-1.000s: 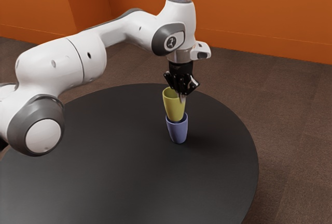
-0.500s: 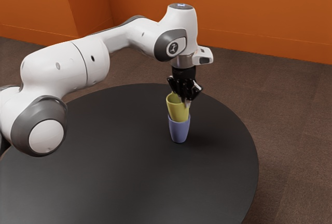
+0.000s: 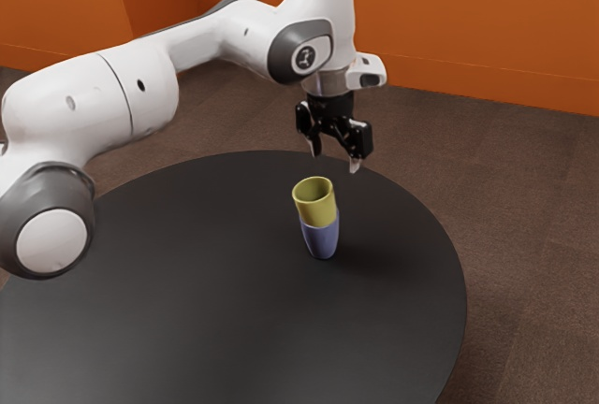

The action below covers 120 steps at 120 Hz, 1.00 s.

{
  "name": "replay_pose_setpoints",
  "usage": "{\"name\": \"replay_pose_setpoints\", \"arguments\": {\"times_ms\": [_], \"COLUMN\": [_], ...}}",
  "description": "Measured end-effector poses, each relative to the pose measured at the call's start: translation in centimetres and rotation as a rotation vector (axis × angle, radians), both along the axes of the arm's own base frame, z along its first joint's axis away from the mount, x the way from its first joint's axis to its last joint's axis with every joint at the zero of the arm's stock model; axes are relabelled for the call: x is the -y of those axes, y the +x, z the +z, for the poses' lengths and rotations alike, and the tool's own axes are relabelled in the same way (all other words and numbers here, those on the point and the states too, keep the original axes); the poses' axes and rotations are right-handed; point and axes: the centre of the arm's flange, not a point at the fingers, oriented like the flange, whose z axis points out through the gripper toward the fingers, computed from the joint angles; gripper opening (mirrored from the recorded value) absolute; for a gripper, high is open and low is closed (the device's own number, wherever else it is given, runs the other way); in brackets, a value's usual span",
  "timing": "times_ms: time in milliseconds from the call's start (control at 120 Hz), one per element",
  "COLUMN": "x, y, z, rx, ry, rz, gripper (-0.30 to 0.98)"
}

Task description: Place the right cup onto the left cup

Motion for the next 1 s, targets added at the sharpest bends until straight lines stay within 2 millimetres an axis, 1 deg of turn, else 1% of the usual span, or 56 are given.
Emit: {"name": "replay_pose_setpoints", "arguments": {"times_ms": [83,192,267,317,442,592,742,1000], "x": [0.1,-0.2,-0.9,-1.7,-3.3,-5.5,-6.8,-10.3], "y": [-1.5,-4.3,-6.2,-7.4,-9.9,-11.3,-12.8,-13.5], "z": [1.3,3.2,4.6,5.4,7.0,8.4,9.9,11.6], "rx": [-0.002,-0.006,-0.005,-0.007,-0.007,-0.006,-0.006,-0.014], "ry": [0.003,0.020,0.027,0.033,0.040,0.043,0.045,0.057], "rz": [-0.002,0.000,0.005,0.014,0.033,0.058,0.063,0.084], "gripper": [0.64,0.66,0.67,0.67,0.68,0.68,0.68,0.69]}}
